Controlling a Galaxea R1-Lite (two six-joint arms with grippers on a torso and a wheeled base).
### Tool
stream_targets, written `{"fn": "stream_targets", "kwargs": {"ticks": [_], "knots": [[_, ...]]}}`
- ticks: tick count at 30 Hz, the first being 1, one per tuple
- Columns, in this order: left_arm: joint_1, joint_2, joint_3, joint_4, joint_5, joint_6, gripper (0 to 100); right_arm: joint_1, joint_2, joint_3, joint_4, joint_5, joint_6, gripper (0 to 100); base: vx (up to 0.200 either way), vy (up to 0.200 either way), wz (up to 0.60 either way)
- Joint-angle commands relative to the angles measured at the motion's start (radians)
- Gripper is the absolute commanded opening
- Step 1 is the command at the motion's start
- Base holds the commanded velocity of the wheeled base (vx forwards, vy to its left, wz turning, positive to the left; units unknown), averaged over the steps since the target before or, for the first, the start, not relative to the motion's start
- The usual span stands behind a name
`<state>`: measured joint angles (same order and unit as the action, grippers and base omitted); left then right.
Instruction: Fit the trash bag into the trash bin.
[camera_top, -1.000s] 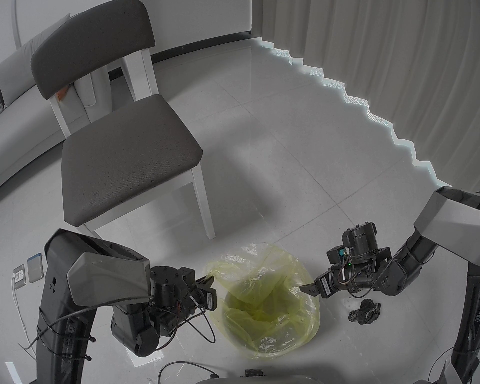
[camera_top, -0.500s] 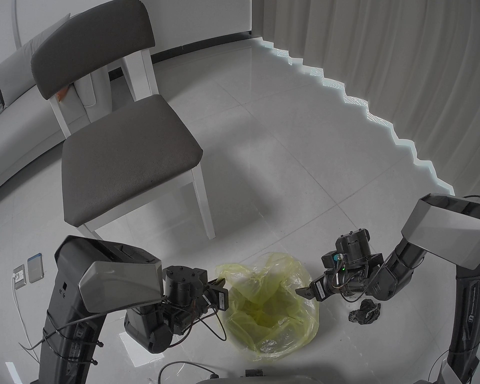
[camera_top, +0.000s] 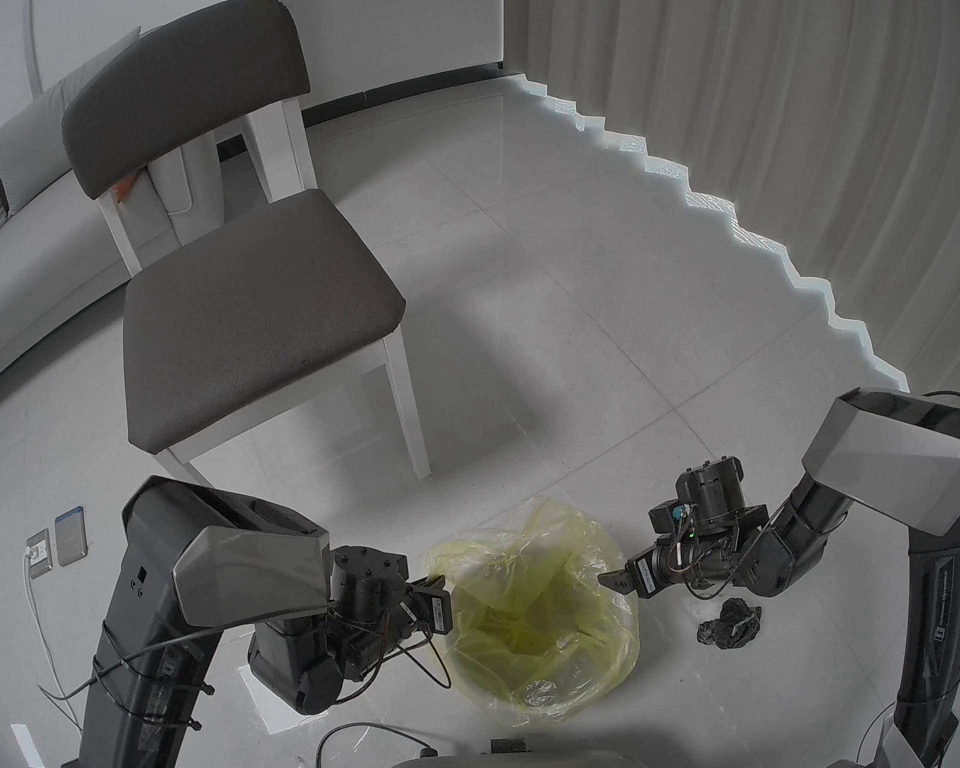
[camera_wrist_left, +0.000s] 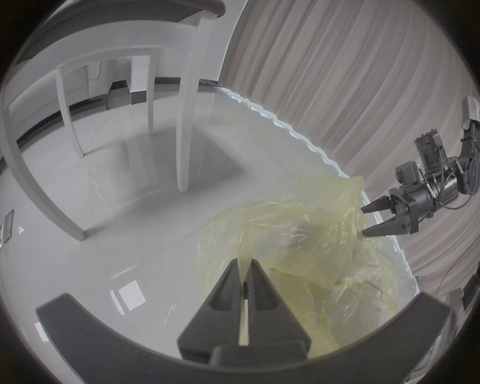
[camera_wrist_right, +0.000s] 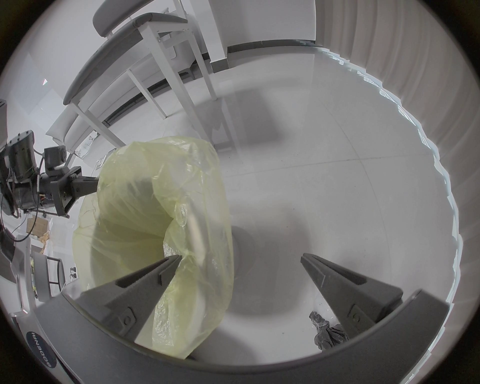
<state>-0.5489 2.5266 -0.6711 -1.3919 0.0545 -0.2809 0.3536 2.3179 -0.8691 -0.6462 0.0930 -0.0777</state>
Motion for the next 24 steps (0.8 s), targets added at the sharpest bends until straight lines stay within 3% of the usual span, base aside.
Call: {"fn": "stream_targets", "kwargs": {"ticks": [1,9,17,18,24], "knots": [[0.007,0.011,0.018,-0.002,-0.001,-0.012,0,-0.013,-0.018,0.006,0.0,0.001,0.001,100,0.0,0.0,0.0],[0.015,0.034,-0.065,0.028,-0.03,-0.014,0,-0.045,-0.106,0.01,0.02,0.002,0.001,100,0.0,0.0,0.0],[0.034,0.043,-0.186,0.142,-0.03,-0.015,0,-0.074,-0.146,0.027,0.026,0.004,0.002,100,0.0,0.0,0.0],[0.035,0.043,-0.183,0.139,-0.03,-0.015,100,-0.078,-0.147,0.029,0.026,0.004,0.002,100,0.0,0.0,0.0],[0.037,0.034,-0.156,0.116,-0.028,-0.046,100,-0.081,-0.149,0.032,0.025,0.004,0.002,100,0.0,0.0,0.0]]}}
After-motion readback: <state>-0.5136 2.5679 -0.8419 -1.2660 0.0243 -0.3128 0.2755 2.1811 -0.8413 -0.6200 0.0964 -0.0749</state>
